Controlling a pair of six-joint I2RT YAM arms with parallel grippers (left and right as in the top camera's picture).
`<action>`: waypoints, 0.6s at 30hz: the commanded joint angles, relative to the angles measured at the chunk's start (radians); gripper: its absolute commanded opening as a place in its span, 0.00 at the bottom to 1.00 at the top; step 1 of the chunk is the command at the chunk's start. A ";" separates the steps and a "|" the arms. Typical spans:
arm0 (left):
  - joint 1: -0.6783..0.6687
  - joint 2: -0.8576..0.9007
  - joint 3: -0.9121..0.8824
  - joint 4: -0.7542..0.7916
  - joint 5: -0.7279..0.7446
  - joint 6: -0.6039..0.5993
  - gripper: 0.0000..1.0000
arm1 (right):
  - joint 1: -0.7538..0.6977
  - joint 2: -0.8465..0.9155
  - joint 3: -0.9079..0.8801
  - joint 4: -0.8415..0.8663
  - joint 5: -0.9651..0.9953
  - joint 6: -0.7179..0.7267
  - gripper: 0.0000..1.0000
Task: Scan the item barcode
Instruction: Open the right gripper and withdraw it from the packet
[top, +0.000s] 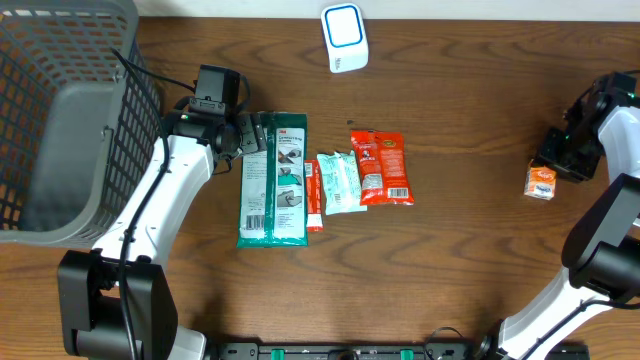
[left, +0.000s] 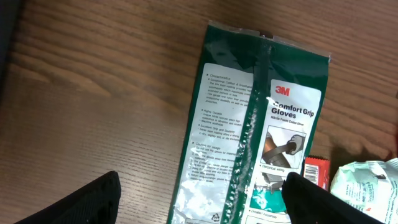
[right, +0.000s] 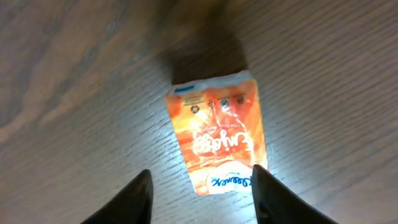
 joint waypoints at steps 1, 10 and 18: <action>-0.001 -0.007 0.011 0.001 -0.013 0.010 0.84 | 0.022 -0.004 -0.006 -0.004 -0.025 -0.003 0.13; -0.001 -0.007 0.011 0.001 -0.013 0.010 0.84 | 0.108 -0.004 -0.006 -0.024 -0.277 -0.049 0.08; -0.001 -0.007 0.011 0.001 -0.013 0.010 0.84 | 0.265 -0.004 -0.008 -0.042 -0.362 -0.051 0.99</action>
